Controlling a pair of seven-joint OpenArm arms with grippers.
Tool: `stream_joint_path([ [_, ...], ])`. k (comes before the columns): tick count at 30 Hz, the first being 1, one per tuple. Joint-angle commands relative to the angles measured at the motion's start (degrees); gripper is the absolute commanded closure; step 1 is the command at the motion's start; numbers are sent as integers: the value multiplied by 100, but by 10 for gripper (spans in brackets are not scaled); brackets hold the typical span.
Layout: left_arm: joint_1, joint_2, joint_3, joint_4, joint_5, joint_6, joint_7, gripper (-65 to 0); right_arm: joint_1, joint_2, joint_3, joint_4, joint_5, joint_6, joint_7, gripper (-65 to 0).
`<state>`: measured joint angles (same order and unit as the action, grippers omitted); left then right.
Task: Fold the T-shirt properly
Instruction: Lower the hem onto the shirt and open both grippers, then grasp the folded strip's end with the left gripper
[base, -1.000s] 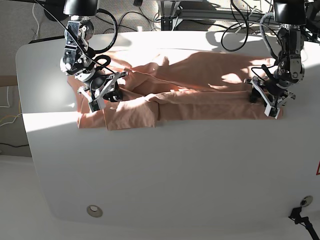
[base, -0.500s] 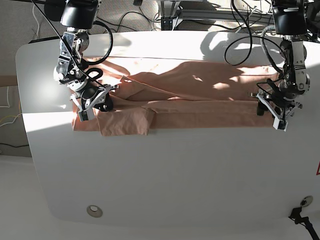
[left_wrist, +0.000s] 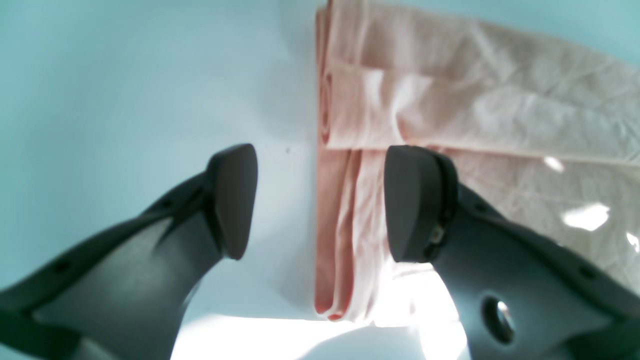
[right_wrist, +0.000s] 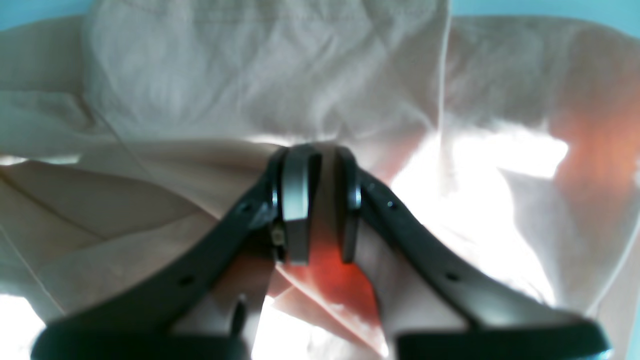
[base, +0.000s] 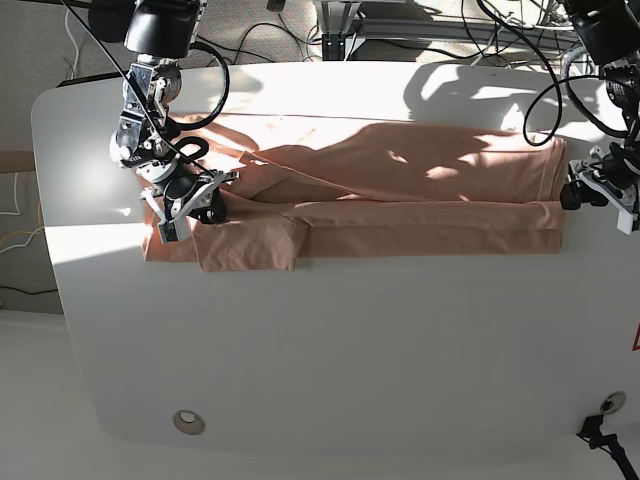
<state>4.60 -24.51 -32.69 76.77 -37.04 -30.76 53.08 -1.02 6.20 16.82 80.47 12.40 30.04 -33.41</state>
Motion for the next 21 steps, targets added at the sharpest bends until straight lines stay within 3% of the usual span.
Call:
stream_joint_path([
  [1,-43,-129,-24,-174,-116,-181,-108,-377,1,35,2,11,-181,-37,-268,-88],
  [12,-333,267,688,-517,-90,-207,-126,-377,-17,35,2,11,-181,-37,-268,-88],
  [21,-623,609,697,-517,-81,-190,-126,-375,-123,44,2,81,-163,-28,-268,-88],
])
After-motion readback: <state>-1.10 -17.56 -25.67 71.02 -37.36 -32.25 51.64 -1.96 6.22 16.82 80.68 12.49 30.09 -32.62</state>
